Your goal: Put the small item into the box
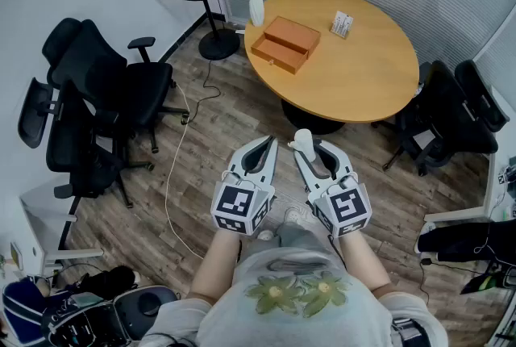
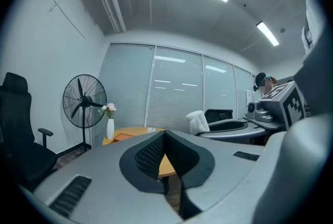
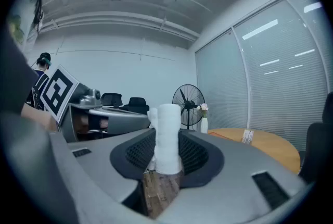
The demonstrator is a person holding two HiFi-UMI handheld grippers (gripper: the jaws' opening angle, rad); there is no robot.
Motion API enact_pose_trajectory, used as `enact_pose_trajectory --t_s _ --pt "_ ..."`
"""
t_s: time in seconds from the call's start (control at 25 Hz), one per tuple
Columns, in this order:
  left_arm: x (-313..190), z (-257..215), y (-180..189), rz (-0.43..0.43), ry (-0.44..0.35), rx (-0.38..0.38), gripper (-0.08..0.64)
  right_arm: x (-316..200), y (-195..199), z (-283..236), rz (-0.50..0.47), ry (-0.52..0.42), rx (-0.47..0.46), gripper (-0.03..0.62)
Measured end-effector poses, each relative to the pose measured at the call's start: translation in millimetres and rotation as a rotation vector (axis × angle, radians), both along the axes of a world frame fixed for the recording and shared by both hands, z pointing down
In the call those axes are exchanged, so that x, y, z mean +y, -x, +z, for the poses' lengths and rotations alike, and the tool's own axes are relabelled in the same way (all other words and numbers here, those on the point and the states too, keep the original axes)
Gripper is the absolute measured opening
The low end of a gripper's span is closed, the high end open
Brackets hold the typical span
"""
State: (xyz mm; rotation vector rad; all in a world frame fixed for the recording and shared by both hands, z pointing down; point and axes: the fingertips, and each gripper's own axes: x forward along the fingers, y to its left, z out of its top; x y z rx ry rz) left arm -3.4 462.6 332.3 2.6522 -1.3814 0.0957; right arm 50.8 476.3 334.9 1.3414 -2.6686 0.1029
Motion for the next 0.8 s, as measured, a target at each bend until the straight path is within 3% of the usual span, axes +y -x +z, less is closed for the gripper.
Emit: enact_pose_trajectory --t_s 0.8 --pt "-63.7 3.9 -28.6 -0.033 -0.026 -0.016 0.0 -66.4 -39.2 3.0 -0.016 -0.015 -0.059 0.144"
